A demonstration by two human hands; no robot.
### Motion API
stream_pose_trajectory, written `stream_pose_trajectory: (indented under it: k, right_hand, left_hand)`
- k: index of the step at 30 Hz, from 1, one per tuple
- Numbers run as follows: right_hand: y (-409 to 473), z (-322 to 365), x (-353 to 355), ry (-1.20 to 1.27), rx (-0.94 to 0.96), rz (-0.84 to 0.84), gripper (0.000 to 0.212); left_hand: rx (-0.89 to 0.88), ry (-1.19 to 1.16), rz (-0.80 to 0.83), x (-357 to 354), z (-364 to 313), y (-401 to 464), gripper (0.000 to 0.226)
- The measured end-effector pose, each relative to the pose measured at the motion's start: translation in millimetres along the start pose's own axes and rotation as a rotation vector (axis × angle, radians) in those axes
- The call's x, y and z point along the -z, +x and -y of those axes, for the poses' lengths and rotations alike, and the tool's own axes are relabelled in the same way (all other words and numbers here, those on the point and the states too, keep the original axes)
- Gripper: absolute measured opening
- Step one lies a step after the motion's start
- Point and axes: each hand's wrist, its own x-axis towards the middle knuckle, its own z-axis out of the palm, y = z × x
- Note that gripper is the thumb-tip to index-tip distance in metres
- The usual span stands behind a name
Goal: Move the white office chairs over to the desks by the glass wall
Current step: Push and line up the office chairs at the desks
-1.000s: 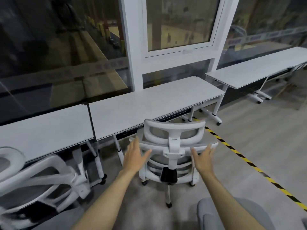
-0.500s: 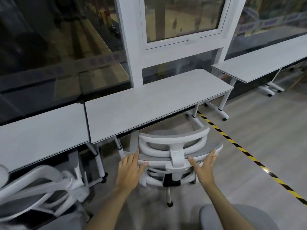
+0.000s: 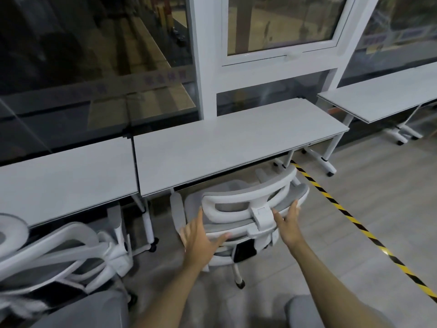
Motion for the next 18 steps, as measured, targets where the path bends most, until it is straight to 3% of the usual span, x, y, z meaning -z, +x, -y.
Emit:
stream_pose_trajectory:
  k: [7, 18]
  right_hand:
    - [39.8, 5.5, -37.2, 0.051, -0.077, 0.062, 0.108]
    - [95.4, 57.3, -99.9, -0.001, -0.118, 0.04, 0.098]
  left_hand:
    - [0.044, 0.001, -0.209, 13.8, 12.1, 44.2, 0.112]
    - [0.098, -0.032, -0.082, 53.6, 49.3, 147.2, 0.106]
